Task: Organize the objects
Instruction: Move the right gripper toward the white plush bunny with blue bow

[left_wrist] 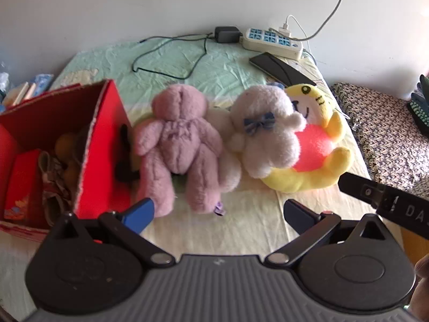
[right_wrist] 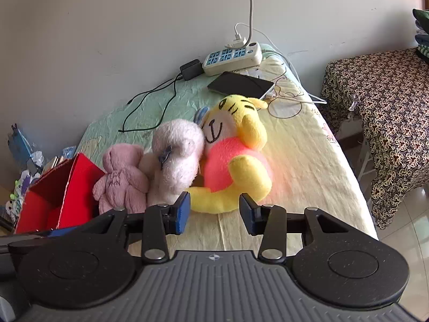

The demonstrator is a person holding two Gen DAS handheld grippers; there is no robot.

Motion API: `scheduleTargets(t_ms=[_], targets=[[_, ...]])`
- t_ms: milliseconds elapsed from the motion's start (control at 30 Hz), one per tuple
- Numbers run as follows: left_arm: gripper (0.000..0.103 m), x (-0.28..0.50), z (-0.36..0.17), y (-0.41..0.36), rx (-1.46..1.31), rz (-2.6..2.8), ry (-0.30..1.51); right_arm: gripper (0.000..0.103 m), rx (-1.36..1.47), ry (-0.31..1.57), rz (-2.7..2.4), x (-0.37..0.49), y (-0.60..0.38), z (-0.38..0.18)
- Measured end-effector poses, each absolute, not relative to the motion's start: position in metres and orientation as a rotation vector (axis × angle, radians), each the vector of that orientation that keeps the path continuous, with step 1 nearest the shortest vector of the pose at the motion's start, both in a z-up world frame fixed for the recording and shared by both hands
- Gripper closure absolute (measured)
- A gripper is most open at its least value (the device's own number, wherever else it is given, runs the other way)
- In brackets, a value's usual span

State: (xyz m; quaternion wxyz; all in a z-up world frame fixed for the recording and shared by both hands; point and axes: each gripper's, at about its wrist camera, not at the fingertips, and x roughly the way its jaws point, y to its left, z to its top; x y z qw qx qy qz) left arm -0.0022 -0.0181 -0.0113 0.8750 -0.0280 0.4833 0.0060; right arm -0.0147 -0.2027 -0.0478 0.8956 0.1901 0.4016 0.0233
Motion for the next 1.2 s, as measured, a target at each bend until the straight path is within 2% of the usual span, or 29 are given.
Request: scheduleTargets(t_ms=[1200], targets=[[0.000,0.021,-0.016,-0.036,0.056,0.038,0.995,0.059,0.436,0.802,0.160,-0.013,-0.220,-0.046]])
